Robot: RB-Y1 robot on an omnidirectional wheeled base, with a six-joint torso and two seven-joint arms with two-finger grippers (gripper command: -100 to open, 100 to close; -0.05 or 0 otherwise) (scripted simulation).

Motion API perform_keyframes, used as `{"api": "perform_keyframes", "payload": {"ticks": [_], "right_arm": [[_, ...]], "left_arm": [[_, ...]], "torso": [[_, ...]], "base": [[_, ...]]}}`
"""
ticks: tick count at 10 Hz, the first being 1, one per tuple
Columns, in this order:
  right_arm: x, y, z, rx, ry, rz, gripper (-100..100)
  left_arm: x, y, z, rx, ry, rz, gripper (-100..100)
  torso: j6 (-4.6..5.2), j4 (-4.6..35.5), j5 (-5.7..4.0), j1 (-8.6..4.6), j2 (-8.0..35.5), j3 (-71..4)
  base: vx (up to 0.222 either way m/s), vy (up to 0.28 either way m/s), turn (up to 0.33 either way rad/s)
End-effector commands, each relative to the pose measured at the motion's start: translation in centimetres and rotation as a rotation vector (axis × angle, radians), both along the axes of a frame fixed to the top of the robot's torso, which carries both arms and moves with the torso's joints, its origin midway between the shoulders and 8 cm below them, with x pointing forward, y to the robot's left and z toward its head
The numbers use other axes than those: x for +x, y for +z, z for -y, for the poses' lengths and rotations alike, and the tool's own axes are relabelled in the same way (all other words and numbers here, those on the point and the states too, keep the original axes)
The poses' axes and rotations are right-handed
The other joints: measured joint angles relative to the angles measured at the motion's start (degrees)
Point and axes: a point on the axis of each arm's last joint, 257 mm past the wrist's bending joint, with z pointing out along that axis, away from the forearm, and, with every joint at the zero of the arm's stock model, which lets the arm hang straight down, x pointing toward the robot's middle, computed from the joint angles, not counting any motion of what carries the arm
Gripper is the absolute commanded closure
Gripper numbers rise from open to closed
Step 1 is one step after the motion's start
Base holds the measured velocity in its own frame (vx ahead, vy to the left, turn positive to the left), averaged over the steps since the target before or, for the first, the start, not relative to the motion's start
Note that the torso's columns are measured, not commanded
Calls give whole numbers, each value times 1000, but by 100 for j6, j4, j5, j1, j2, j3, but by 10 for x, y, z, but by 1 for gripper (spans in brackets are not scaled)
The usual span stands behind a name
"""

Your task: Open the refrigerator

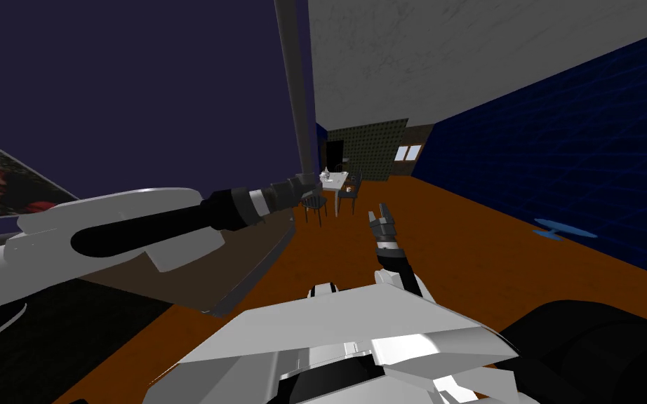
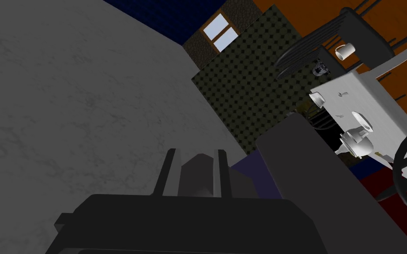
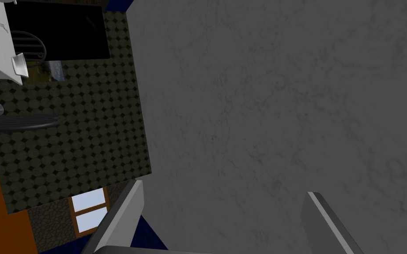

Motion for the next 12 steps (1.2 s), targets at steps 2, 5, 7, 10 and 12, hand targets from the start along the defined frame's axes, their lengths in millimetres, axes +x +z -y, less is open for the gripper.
{"api": "perform_keyframes", "payload": {"ticks": [2,5,7,10,12], "right_arm": [[0,0,0,0,0,0,0],[0,0,0,0,0,0,0],[0,0,0,0,0,0,0],[0,0,0,0,0,-1,0],[0,0,0,0,0,0,0]], "left_arm": [[-27,14,15,-8,-79,35,100],[-47,17,26,-9,-137,46,100],[-48,19,21,5,-112,8,-100],[-52,36,18,9,-94,7,-100],[-53,41,17,9,-87,7,-100]], "torso": [[-2,26,-4,-9,17,5],[5,29,-3,-8,30,11],[5,-20,-5,-20,-57,-37],[15,-25,-19,-42,-69,-52],[10,10,-14,-30,10,1]], "base": [[-239,102,-53],[-246,98,-96],[-24,8,-98],[39,-5,-63],[24,0,-43]]}}
